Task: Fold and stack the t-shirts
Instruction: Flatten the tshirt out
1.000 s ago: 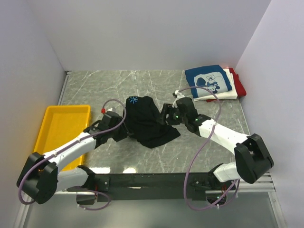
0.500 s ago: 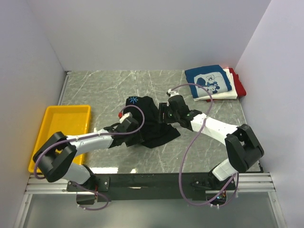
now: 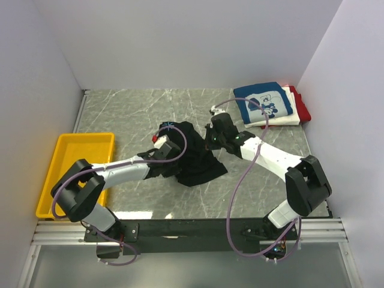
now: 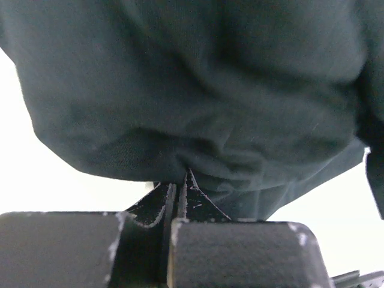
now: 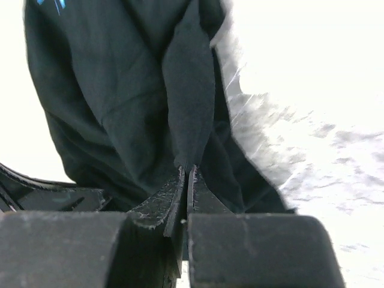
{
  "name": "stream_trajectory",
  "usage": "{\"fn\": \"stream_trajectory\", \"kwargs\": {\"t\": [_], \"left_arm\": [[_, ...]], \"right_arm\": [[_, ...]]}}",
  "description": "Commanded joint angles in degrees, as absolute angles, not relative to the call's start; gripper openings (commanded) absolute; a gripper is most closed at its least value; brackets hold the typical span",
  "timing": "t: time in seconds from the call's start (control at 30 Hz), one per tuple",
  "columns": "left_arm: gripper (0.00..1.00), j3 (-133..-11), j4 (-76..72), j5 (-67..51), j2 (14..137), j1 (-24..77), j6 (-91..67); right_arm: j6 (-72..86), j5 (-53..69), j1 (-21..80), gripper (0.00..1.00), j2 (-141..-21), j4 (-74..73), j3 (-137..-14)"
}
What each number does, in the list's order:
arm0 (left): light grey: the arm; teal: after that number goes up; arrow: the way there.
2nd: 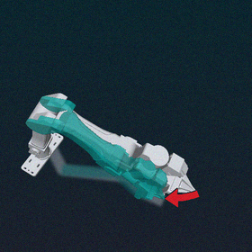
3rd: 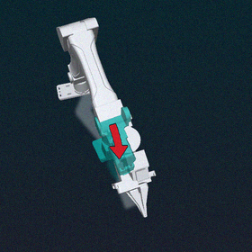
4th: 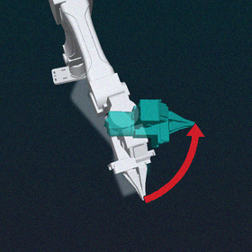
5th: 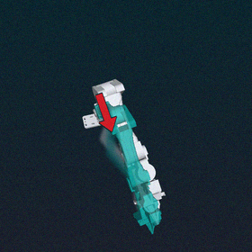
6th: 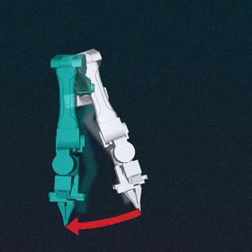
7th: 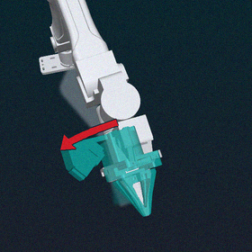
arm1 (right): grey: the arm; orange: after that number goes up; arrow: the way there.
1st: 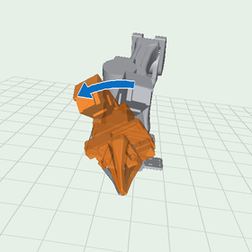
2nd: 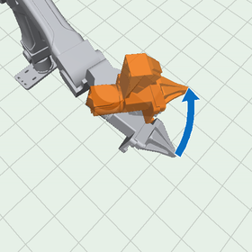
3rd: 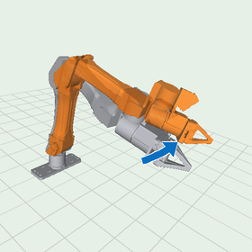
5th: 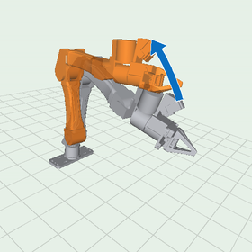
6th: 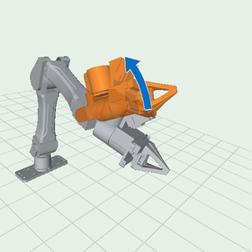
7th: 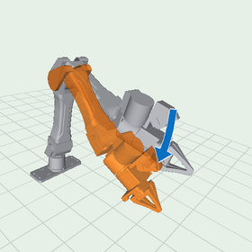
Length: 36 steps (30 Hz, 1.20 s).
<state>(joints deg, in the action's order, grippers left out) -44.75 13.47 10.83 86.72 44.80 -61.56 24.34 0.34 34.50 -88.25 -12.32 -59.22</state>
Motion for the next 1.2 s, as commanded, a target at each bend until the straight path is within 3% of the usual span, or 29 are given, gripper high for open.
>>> {"fn": "stream_trajectory", "kwargs": {"t": [0.0, 0.47, 0.87, 0.97, 1.07, 1.17], "left_arm": [[0.01, -49.21, 17.66, 14.68, 85.17, 40.63, -59.42], [0.00, -64.76, 31.02, 13.80, 72.95, 16.28, -47.47], [0.01, -82.17, 34.98, 4.84, 86.72, 11.08, -39.99], [0.20, -83.85, 35.07, 2.29, 89.12, 10.90, -40.08], [0.50, -81.66, 33.93, 2.81, 88.25, 10.90, -41.31], [0.53, -79.02, 34.45, 5.70, 86.06, 10.90, -42.27]], "right_arm": [[24.17, -2.02, 31.30, 0.00, -84.56, -15.38, -64.68], [27.33, 3.60, 15.65, 0.00, -69.80, -21.09, -71.19], [28.04, 2.37, 10.55, 0.00, -64.51, -23.64, -70.05], [28.12, 2.11, 9.93, 0.00, -66.88, -23.82, -69.61], [28.30, 2.46, 8.70, 0.00, -69.25, -22.51, -67.86], [28.74, 1.85, 6.95, 0.00, -72.15, -20.83, -66.27]]}}
